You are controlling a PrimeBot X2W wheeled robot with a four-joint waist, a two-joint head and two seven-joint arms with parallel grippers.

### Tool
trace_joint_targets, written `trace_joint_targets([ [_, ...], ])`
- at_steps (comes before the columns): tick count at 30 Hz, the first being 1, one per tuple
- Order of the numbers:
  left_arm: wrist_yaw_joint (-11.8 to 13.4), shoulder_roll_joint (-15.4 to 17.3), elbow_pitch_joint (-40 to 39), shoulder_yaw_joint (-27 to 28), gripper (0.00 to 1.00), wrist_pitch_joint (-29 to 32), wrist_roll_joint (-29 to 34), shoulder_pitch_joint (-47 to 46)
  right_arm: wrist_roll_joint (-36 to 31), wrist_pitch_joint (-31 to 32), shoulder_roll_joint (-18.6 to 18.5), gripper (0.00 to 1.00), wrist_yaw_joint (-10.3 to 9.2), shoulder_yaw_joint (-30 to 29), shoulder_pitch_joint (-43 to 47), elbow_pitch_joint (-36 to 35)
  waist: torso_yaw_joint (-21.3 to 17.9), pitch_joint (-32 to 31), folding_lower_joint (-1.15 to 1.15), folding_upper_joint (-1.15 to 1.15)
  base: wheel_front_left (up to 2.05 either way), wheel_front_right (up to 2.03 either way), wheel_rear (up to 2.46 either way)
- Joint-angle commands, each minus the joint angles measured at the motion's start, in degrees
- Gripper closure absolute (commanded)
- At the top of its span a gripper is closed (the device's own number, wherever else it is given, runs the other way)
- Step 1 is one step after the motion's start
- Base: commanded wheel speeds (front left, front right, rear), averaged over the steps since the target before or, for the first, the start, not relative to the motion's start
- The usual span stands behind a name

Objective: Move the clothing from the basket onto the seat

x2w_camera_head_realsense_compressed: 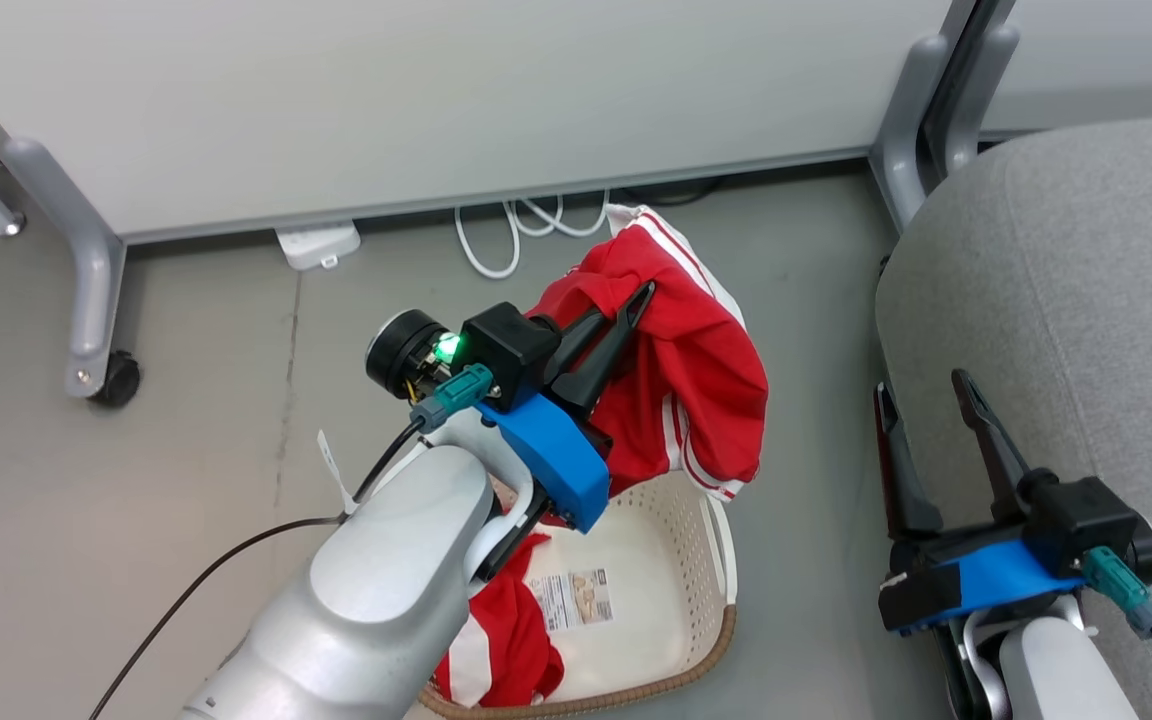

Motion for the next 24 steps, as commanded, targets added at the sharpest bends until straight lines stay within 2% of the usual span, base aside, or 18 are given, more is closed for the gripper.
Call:
trace_joint_targets([
  [1, -0.08, 0.14, -0.35, -0.17, 1.00, -0.29, 0.18, -0.52, -0.05, -0.02, 0.18, 0.00, -0.02, -0.18, 1.35, 0.27, -0.02, -2.03, 0.01, 0.00, 0.00, 0.00, 0.00],
  [13, 0.29, 0.15, -2.34, -2.77, 1.00, 0.64, -1.57, -1.40, -0.77, -0.02, 0.81, 0.00, -0.02, -1.37, 6.65, 0.61, 0.89, -8.27, 0.01, 0.00, 0.00, 0.00, 0.00],
  [24, 0.78, 1.00, -3.50, -3.22, 1.00, 1.67, -2.09, -0.99, -1.29, -0.02, 1.17, 0.00, -0.02, -0.99, 7.41, -0.50, 1.13, -9.86, 0.01, 0.00, 0.00, 0.00, 0.00],
])
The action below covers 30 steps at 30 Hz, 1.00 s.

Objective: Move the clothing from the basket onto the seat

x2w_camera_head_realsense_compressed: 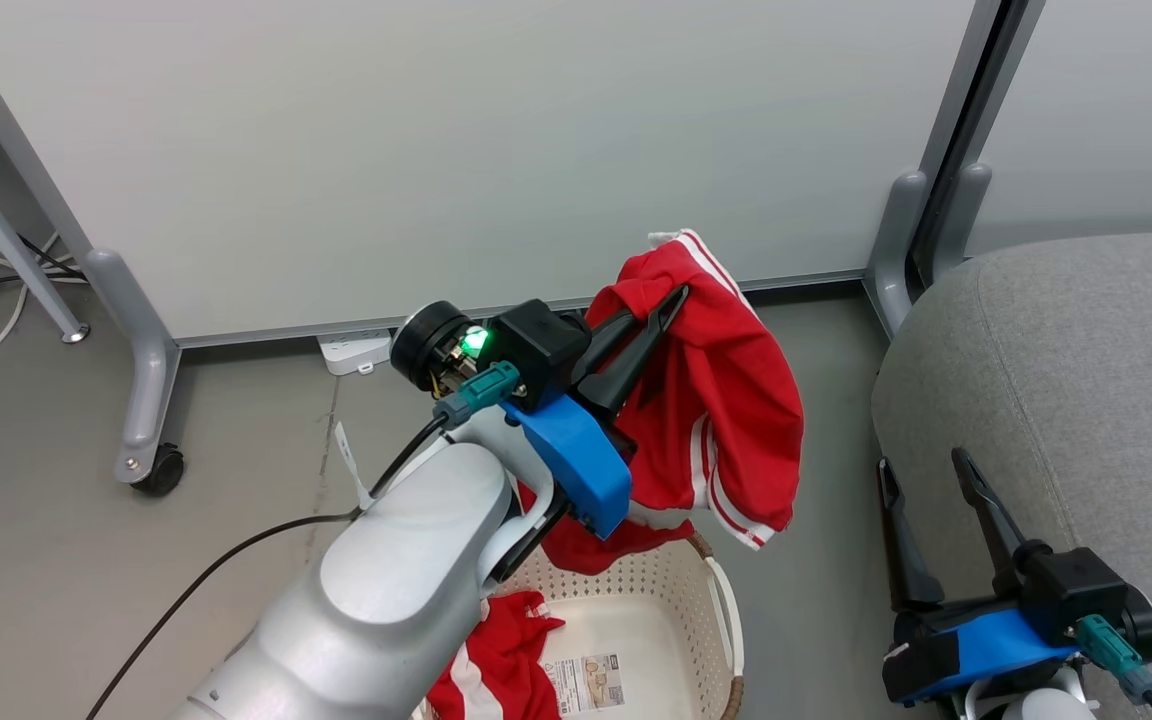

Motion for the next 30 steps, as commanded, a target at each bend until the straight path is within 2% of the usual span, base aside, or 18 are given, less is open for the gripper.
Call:
trace_joint_targets([
  [1, 0.22, 0.43, -0.38, 0.06, 1.00, -0.07, -0.13, 0.12, -0.40, -0.02, 0.14, 0.00, -0.02, 0.34, 0.46, -0.54, 0.00, -0.03, 0.00, 0.00, 0.00, 0.00, 0.00],
  [10, 0.76, 0.80, -1.12, -0.16, 1.00, 0.13, -0.50, 0.26, -0.88, -0.01, -2.18, 0.00, -0.02, 4.92, -2.30, -3.79, -0.19, 0.38, 0.00, 0.00, 0.00, 0.00, 0.00],
  [19, 1.07, 0.75, -1.40, -0.54, 1.00, -0.03, -0.67, -0.46, -0.36, -0.02, -4.95, 0.00, -0.02, 12.41, -6.94, -6.94, -0.17, 1.36, 0.00, 0.00, 0.00, 0.00, 0.00],
  [30, 1.16, 0.35, -1.58, -1.27, 1.00, -0.49, -0.76, -1.63, -0.83, -0.01, -5.98, 0.00, -0.02, 19.31, -16.83, -0.91, 0.60, 2.93, 0.00, 0.00, 0.00, 0.00, 0.00],
])
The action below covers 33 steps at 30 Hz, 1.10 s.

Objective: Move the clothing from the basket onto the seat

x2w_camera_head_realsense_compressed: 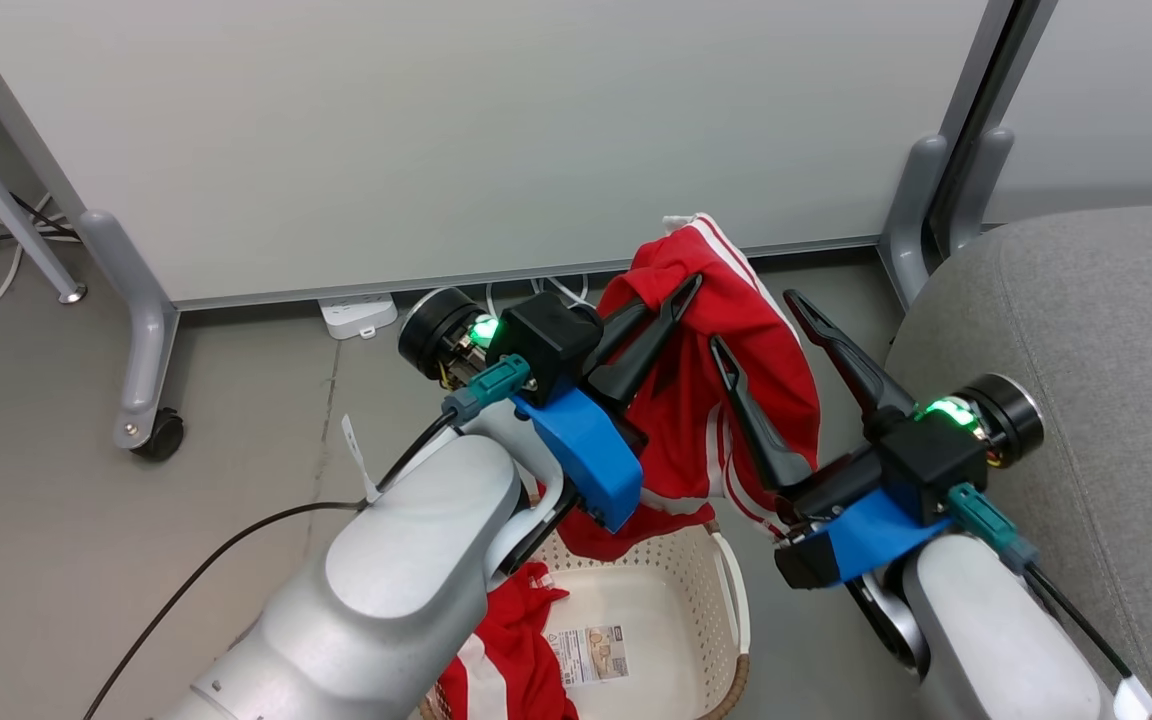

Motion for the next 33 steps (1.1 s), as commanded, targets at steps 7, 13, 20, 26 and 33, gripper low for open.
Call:
trace_joint_targets([
  [7, 0.17, -0.20, -0.32, -0.74, 1.00, -0.57, -0.25, -1.36, -0.34, -0.02, 0.23, 0.00, -0.02, 2.85, -5.47, 6.60, 0.42, 0.81, -0.01, 0.00, 0.00, 0.00, 0.00],
  [13, 0.27, -0.36, -0.41, -1.35, 1.00, -0.83, -0.38, -1.99, -0.19, -0.01, 0.72, 0.00, -0.02, 3.95, -7.67, 11.82, 0.63, 1.48, -0.01, 0.00, 0.00, 0.00, 0.00],
  [20, 0.45, -0.51, -0.01, -1.72, 1.00, -1.07, -0.78, -2.39, 0.78, -0.01, 1.16, 1.00, -0.02, 4.12, -8.69, 14.10, 0.63, 1.87, -0.01, 0.00, 0.00, 0.00, 0.00],
  [26, 0.58, -0.59, 0.34, -1.97, 1.00, -1.28, -0.99, -2.60, 0.87, -0.01, 1.28, 1.00, -0.02, 4.02, -9.10, 13.98, 0.61, 1.94, -0.01, 0.00, 0.00, 0.00, 0.00],
  [33, 0.58, -0.65, 0.62, -2.24, 1.00, -1.45, -1.32, -2.62, 1.03, -0.01, 1.36, 1.00, -0.02, 4.04, -8.86, 13.91, 0.68, 1.79, -0.01, 0.00, 0.00, 0.00, 0.00],
])
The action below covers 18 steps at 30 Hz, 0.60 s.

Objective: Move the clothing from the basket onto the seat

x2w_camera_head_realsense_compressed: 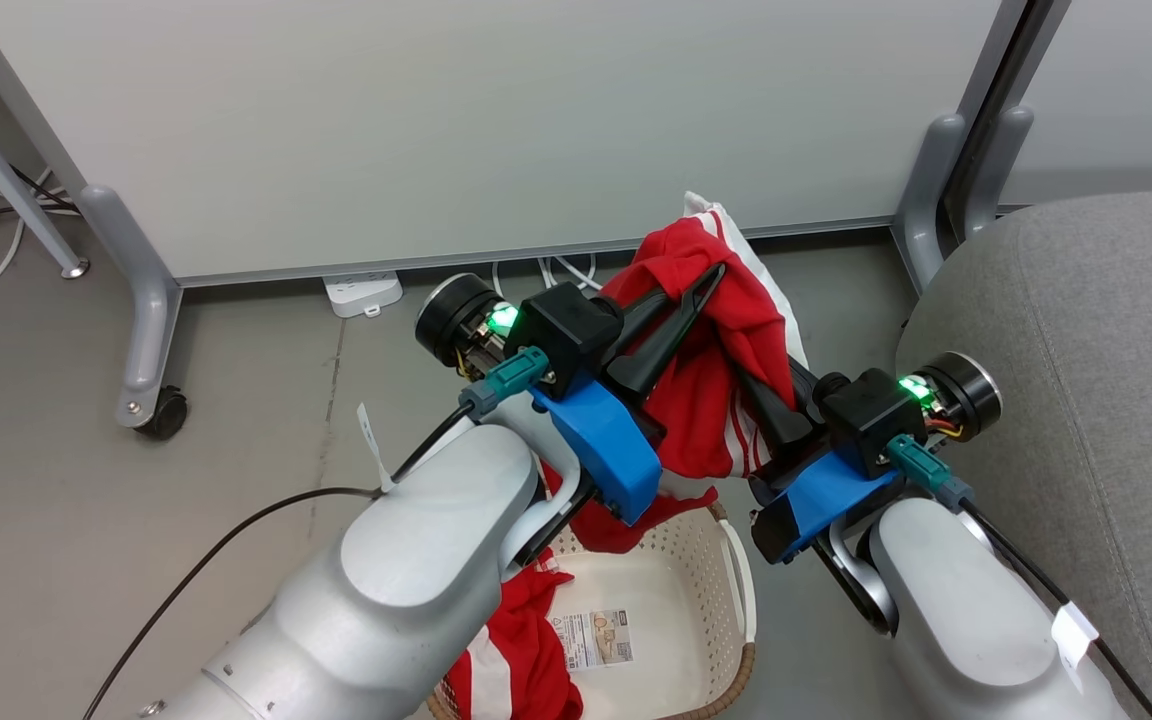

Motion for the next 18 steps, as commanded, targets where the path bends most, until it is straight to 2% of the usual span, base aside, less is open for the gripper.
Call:
trace_joint_targets([
  [1, 0.13, 0.03, 0.07, 0.04, 1.00, -0.31, -0.02, -0.58, 0.29, -0.01, 0.20, 1.00, -0.02, 0.07, -0.79, -0.09, 0.02, 0.00, 0.00, 0.00, 0.00, 0.00, 0.00],
  [15, 0.23, -0.02, 0.76, -0.47, 1.00, -0.53, -0.67, -0.79, 0.74, -0.01, 0.18, 1.00, -0.02, -0.37, -0.75, -0.30, 0.11, -0.04, 0.00, 0.00, 0.00, 0.00, 0.00],
  [16, 0.24, -0.02, 0.87, -0.55, 0.18, -0.54, -0.71, -0.76, 0.73, -0.01, 0.19, 1.00, -0.02, -0.38, -0.77, -0.30, 0.10, -0.04, 0.00, 0.00, 0.00, 0.00, 0.00],
  [17, 0.21, -0.02, 0.89, -0.58, 0.00, -0.55, -0.84, -0.73, 0.73, -0.01, 0.21, 1.00, -0.02, -0.41, -0.79, -0.30, 0.09, -0.02, 0.00, 0.00, 0.00, 0.00, 0.00],
  [18, 0.21, -0.03, 0.91, -0.61, 0.00, -0.55, -1.00, -0.69, 0.84, -0.01, 0.25, 1.00, -0.02, -0.48, -0.80, -0.29, 0.06, -0.01, 0.00, 0.00, 0.00, 0.00, 0.00],
])
